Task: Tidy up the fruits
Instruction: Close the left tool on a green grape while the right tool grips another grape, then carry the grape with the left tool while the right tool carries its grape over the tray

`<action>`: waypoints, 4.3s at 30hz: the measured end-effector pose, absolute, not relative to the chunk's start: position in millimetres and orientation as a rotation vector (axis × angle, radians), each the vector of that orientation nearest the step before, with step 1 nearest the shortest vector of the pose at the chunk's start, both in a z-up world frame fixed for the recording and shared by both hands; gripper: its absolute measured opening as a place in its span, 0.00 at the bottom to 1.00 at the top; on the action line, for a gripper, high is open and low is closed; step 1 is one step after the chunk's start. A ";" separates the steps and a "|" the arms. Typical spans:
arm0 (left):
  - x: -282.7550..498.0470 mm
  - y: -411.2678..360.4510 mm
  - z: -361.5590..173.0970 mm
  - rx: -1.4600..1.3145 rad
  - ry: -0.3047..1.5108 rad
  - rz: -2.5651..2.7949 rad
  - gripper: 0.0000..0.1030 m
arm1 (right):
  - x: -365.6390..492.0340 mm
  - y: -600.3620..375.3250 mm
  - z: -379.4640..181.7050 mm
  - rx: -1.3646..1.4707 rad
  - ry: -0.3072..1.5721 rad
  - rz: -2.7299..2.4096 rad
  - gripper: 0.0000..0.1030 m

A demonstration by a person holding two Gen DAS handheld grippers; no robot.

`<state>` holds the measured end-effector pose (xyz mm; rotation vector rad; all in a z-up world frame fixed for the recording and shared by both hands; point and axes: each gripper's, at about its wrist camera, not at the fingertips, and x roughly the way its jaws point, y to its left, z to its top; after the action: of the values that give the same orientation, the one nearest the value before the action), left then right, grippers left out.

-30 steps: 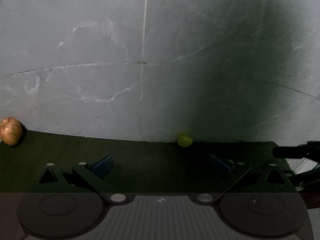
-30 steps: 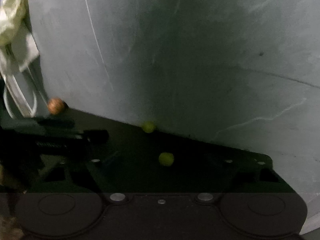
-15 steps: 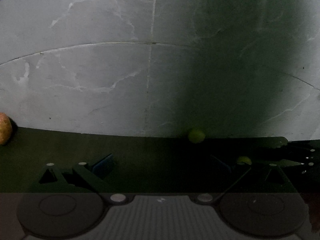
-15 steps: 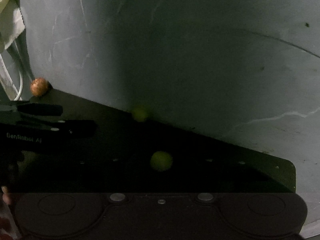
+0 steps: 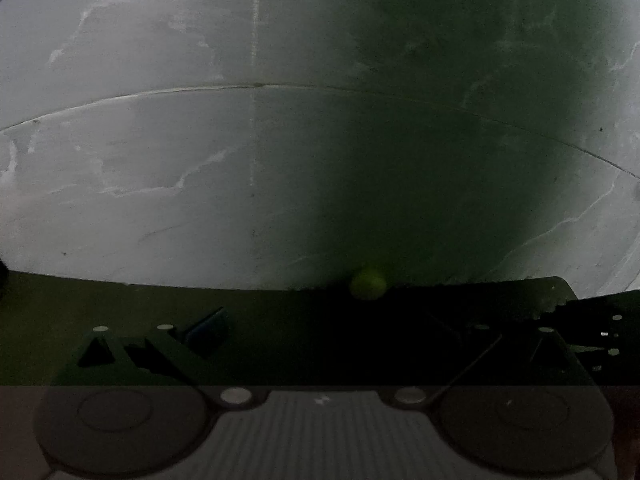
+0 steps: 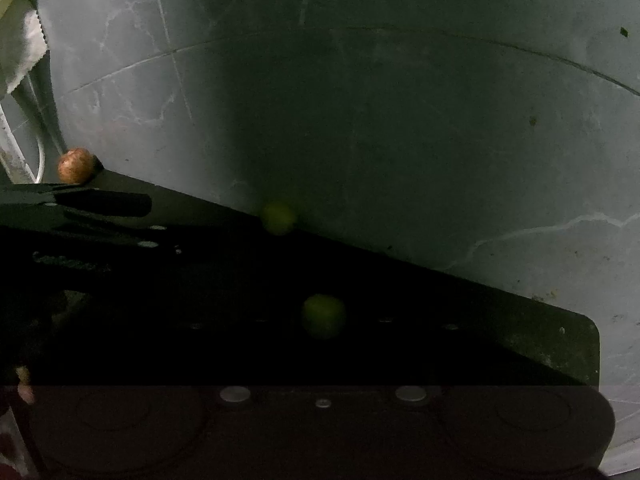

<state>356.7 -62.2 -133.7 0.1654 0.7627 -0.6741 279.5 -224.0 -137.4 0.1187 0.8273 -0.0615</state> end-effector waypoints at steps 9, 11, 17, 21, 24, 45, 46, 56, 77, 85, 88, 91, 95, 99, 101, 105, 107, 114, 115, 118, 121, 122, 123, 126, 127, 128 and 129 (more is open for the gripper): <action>366.5 -81.4 -142.7 0.136 0.789 -0.701 0.99 | 274.0 -228.8 -135.3 0.113 0.820 -0.062 0.24; 366.3 -86.2 -143.6 0.134 0.788 -0.716 0.99 | 271.2 -229.8 -133.6 0.108 0.819 -0.066 0.24; 376.5 -104.8 -150.1 0.143 0.777 -0.740 0.81 | 256.6 -237.5 -129.8 0.120 0.826 -0.085 0.24; 379.5 -114.7 -155.7 0.175 0.767 -0.742 0.75 | 248.9 -242.1 -128.5 0.128 0.830 -0.096 0.24; 376.5 -125.3 -157.3 0.211 0.748 -0.739 0.66 | 246.3 -244.2 -127.2 0.132 0.831 -0.098 0.24; 371.8 -130.5 -157.0 0.246 0.730 -0.688 0.26 | 243.8 -235.5 -114.3 0.135 0.809 -0.062 0.24; 372.5 -127.9 -156.9 0.242 0.730 -0.687 0.26 | 243.3 -234.7 -112.6 0.134 0.808 -0.060 0.24; 351.3 -107.4 -133.2 0.212 0.708 -0.664 0.26 | 240.8 -222.2 -85.3 0.110 0.768 -0.034 0.24; 243.8 -12.1 -13.7 0.069 0.595 -0.228 0.26 | 194.9 -217.8 38.8 -0.001 0.558 0.393 0.24; 127.3 43.8 12.1 -0.027 0.583 0.061 0.26 | 162.9 -199.7 59.9 -0.068 0.535 0.641 0.24; 88.4 61.4 4.9 -0.070 0.624 0.141 0.26 | 157.3 -179.1 54.1 -0.077 0.557 0.714 0.24; 54.4 73.6 -13.4 -0.117 0.676 0.199 0.26 | 150.3 -154.9 43.7 -0.094 0.585 0.783 0.24; 24.0 79.3 -32.8 -0.174 0.722 0.222 0.26 | 134.9 -127.1 27.2 -0.126 0.630 0.850 0.24; 6.3 77.2 -55.0 -0.223 0.768 0.195 0.26 | 123.3 -108.0 5.6 -0.163 0.694 0.871 0.24; -4.1 71.4 -62.9 -0.230 0.778 0.182 0.26 | 114.9 -101.7 -7.3 -0.201 0.723 0.878 0.24; 0.2 67.4 -83.3 -0.242 0.813 0.176 0.26 | 113.9 -93.2 -32.1 -0.236 0.774 0.871 0.24; 2.2 62.6 -87.8 -0.233 0.820 0.168 0.26 | 115.7 -94.0 -43.5 -0.244 0.800 0.864 0.24; 9.7 47.4 -102.6 -0.229 0.847 0.179 0.26 | 127.6 -91.7 -76.3 -0.281 0.854 0.886 0.24; 10.6 46.4 -105.3 -0.229 0.850 0.185 0.26 | 129.0 -90.7 -79.9 -0.286 0.859 0.894 0.24; 10.5 42.5 -110.6 -0.232 0.861 0.202 0.26 | 131.8 -86.8 -89.1 -0.302 0.872 0.919 0.24; 9.8 38.1 -113.9 -0.228 0.870 0.217 0.26 | 134.8 -85.3 -97.8 -0.311 0.885 0.934 0.24; 9.6 37.0 -114.7 -0.229 0.873 0.222 0.26 | 135.0 -85.3 -99.4 -0.312 0.887 0.937 0.24; 9.5 35.7 -115.6 -0.228 0.874 0.228 0.26 | 135.6 -85.0 -101.3 -0.313 0.891 0.942 0.24; 10.3 32.9 -117.9 -0.225 0.880 0.238 0.26 | 137.4 -84.4 -107.2 -0.321 0.900 0.954 0.24; 10.7 31.5 -118.8 -0.222 0.883 0.242 0.26 | 138.3 -84.1 -109.4 -0.323 0.903 0.957 0.25; 11.1 30.6 -119.7 -0.222 0.885 0.244 0.26 | 138.8 -83.8 -111.0 -0.325 0.906 0.960 0.25; 11.3 29.7 -120.6 -0.221 0.887 0.247 0.26 | 139.4 -84.0 -112.4 -0.327 0.908 0.962 0.25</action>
<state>11.3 29.7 -120.6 -0.2209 0.8874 0.2472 139.4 -84.0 -112.4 -0.3270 0.9085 0.9624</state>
